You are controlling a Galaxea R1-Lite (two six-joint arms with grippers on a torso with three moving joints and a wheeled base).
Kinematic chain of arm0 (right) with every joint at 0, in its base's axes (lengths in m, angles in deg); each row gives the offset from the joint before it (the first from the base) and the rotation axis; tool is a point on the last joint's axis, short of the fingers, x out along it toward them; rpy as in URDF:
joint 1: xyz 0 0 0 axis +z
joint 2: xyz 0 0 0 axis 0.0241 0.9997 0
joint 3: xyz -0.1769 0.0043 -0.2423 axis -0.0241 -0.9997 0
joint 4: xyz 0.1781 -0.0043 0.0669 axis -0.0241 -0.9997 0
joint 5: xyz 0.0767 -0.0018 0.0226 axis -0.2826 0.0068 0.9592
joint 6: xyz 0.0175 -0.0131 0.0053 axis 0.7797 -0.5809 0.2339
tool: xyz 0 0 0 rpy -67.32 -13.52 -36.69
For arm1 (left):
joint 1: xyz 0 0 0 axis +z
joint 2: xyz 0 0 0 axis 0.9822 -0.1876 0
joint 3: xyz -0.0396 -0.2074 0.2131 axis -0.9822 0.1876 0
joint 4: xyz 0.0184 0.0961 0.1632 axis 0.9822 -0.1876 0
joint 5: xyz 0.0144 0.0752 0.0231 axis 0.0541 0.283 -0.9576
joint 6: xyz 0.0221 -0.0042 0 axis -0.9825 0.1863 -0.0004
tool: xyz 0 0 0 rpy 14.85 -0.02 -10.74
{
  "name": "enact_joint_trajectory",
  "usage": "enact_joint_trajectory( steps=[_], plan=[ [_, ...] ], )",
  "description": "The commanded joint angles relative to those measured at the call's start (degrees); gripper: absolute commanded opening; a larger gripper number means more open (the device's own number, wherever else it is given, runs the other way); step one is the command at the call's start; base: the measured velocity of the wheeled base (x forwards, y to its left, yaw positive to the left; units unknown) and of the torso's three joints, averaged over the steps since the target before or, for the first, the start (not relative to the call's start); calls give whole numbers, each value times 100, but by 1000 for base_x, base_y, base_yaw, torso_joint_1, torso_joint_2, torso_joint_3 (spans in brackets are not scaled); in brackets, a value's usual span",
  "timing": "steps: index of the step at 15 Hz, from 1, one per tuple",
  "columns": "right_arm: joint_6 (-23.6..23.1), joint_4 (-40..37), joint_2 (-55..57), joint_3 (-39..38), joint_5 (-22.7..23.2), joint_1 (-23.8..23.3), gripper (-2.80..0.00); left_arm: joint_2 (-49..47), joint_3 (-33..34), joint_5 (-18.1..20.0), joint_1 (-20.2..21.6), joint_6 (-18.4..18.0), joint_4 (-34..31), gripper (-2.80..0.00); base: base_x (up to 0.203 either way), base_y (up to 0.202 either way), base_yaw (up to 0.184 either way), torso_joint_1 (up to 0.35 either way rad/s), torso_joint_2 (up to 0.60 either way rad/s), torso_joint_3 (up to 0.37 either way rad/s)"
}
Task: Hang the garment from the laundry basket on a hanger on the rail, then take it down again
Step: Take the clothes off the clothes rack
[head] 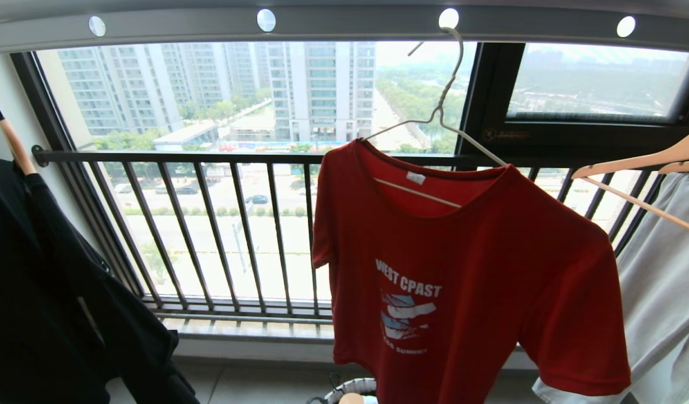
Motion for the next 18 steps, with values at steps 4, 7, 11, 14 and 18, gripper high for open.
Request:
enact_joint_trajectory(
  steps=[4,7,11,14,18],
  plan=[
    [-6,0,9,-18,3,2,-280,-7,0,-4,0,7,0,-280,0,0,0,0,0,0],
    [-6,0,9,-17,3,2,-280,-7,0,-4,0,7,0,-280,0,0,0,0,0,0],
    [-6,0,9,-17,3,2,-280,-7,0,-4,0,7,0,-280,0,0,0,0,0,0],
    [-14,0,9,-9,-5,2,-280,-7,0,-4,0,7,0,-280,0,0,0,0,0,0],
    [20,0,9,-9,-5,2,-280,-7,0,-4,0,7,0,-280,0,0,0,0,0,0]
  ],
)
